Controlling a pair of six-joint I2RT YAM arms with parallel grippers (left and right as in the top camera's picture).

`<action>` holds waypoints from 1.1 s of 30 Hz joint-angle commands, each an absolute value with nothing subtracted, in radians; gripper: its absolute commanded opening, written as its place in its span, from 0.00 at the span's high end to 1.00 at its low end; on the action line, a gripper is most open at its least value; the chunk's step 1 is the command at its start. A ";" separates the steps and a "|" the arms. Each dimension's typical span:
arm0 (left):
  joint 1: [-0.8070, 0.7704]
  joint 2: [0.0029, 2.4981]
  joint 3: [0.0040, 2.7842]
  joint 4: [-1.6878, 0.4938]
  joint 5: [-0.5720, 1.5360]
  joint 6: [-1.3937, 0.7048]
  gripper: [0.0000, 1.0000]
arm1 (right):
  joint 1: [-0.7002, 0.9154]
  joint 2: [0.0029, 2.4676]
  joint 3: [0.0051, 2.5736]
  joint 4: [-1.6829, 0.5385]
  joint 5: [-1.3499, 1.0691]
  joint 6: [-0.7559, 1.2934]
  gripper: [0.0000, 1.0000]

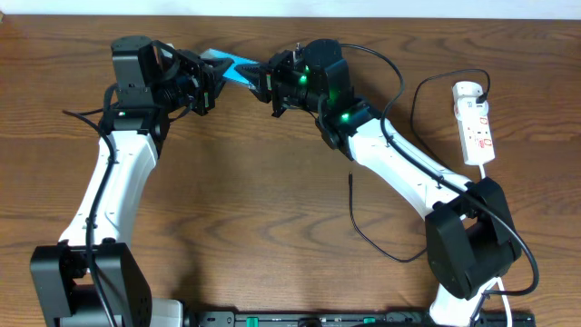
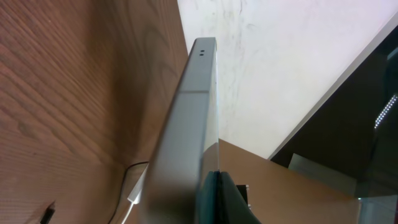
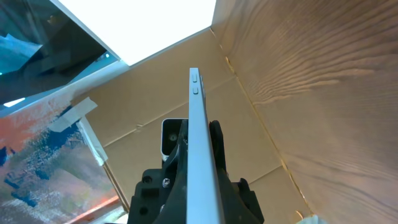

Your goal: Plug charger to phone and switch on socket

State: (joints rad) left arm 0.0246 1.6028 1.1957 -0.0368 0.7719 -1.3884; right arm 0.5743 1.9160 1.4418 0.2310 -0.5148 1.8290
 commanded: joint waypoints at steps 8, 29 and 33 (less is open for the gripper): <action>0.028 1.601 1.206 -0.039 0.739 -1.340 0.93 | 0.570 1.909 1.458 0.236 -0.511 1.784 0.99; 0.028 1.601 1.206 -0.039 0.713 -1.340 0.93 | 0.570 1.909 1.458 0.236 -0.511 1.821 0.74; 0.028 1.601 1.206 -0.039 0.713 -1.340 0.93 | 0.570 1.909 1.458 0.236 -0.511 1.821 0.55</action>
State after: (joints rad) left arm 0.0231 1.6028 1.1957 -0.0452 0.7319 -1.3636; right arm 0.5743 1.9160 1.4418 0.2325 -0.5167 1.8366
